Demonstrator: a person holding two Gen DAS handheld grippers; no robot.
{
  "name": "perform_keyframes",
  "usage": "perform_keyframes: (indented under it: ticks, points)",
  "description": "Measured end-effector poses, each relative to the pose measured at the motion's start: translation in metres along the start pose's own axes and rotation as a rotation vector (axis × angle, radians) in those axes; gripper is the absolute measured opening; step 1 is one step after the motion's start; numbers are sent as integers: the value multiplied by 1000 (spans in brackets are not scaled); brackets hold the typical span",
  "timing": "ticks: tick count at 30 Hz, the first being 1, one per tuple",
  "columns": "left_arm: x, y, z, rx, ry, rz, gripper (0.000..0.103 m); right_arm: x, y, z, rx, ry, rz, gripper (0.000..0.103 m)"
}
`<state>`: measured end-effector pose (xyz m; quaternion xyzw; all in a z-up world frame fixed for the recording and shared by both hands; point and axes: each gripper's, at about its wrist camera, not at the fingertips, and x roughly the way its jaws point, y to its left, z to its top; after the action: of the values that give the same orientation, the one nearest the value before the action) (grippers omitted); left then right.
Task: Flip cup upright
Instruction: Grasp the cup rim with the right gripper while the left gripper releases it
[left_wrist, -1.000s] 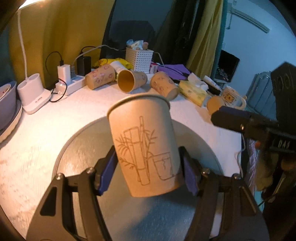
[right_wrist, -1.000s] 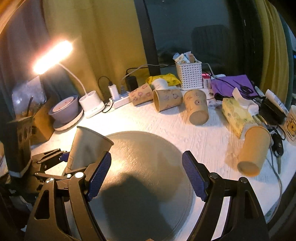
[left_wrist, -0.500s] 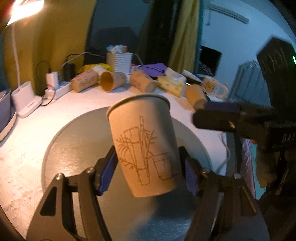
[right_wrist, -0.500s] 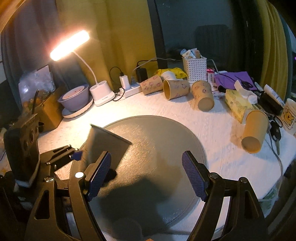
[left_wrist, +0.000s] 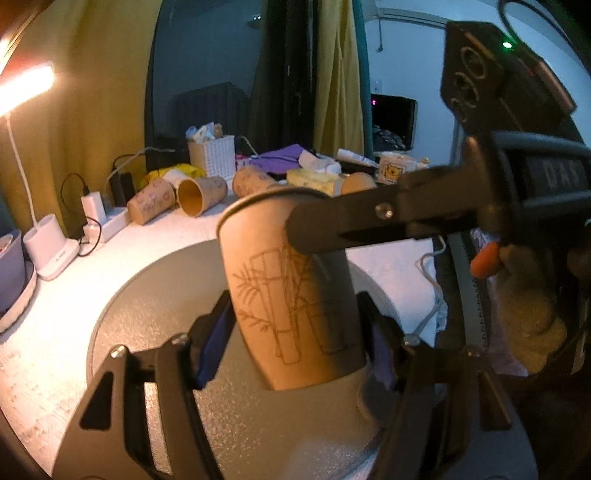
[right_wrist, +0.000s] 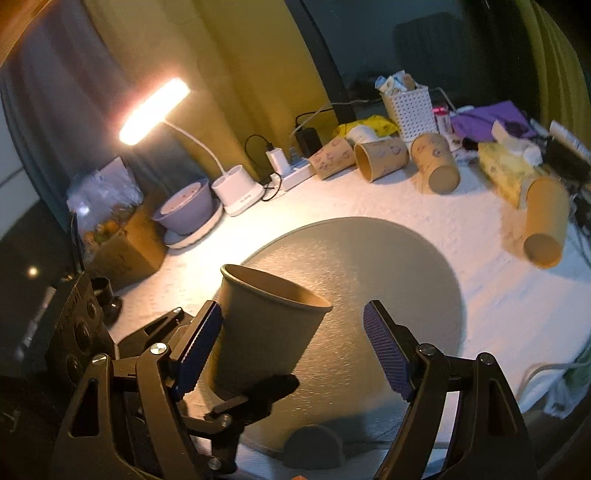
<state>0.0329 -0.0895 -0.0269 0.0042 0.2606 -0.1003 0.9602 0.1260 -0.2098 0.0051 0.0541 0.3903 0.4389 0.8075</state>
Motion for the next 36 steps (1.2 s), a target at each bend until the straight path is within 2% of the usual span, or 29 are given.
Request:
perform_keyframes:
  ticks: [4, 13, 22, 27, 29, 36]
  points:
    - [-4, -5, 0, 24, -27, -1, 66, 3, 0, 1, 30, 15, 43, 82]
    - [-12, -24, -2, 118, -83, -12, 66, 6, 5, 3, 24, 38, 66, 82]
    - [-15, -24, -2, 125, -86, -16, 67, 6, 0, 4, 31, 44, 95, 78]
    - [-6, -18, -1, 90, -46, -26, 69, 12, 0, 5, 27, 45, 65, 77]
    - [-4, -16, -1, 72, -37, -36, 79, 13, 1, 7, 14, 37, 43, 77]
    - [3, -1, 0, -8, 10, -58, 79, 13, 6, 22, -98, -55, -118, 77]
